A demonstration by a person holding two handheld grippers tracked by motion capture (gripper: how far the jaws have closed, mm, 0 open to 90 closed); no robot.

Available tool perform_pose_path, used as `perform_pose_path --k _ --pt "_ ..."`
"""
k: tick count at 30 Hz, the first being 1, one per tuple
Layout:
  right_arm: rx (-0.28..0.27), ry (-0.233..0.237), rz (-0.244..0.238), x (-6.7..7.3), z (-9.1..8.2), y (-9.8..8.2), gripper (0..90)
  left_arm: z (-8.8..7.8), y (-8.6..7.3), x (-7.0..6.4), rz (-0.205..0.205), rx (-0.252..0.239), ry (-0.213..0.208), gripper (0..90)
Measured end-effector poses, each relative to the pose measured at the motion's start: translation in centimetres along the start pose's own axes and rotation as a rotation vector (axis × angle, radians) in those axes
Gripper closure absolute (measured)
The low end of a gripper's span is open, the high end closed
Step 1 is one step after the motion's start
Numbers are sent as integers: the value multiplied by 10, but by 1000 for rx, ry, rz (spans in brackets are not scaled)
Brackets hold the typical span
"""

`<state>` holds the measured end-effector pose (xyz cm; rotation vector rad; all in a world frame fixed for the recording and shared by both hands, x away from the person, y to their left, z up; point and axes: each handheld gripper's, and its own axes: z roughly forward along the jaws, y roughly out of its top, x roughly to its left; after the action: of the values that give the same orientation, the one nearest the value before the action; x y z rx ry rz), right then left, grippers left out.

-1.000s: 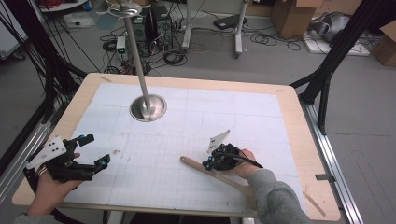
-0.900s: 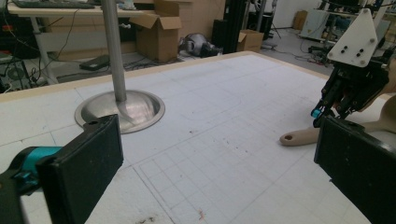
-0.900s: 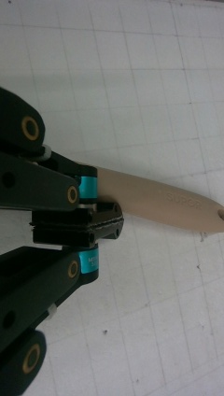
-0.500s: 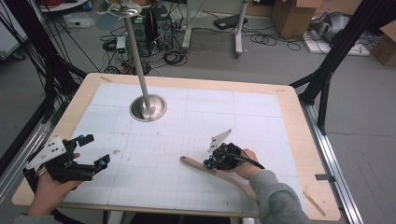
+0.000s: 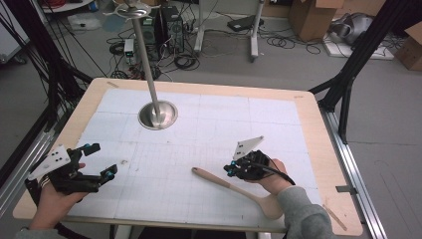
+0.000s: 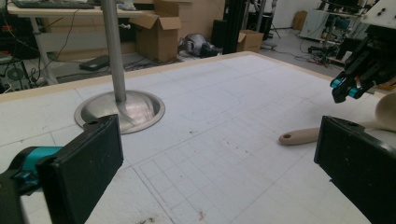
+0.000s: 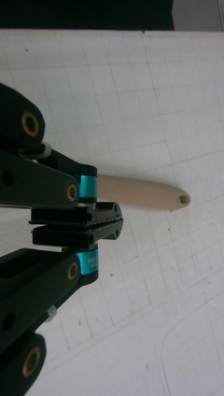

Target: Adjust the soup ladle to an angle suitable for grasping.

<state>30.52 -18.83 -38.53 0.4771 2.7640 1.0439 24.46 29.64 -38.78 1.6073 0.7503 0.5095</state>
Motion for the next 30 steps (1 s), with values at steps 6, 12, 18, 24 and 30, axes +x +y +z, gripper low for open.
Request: perform_pose_path --k 6,12,18,24,30 --pt "-74 -21 50 4 -17 -7 572 6 1 1 -3 -4 -8 18" --pt "-134 -23 98 7 -28 -21 369 19 2 2 -8 -3 -30 18" --pt "-138 -12 111 13 -40 -31 143 28 1 2 -13 14 -34 17" --pt "-103 -46 139 18 -47 -37 0 27 2 0 -12 1 -35 18" --pt "-62 -56 127 21 -53 -47 0 26 1 1 -15 -1 -33 17"
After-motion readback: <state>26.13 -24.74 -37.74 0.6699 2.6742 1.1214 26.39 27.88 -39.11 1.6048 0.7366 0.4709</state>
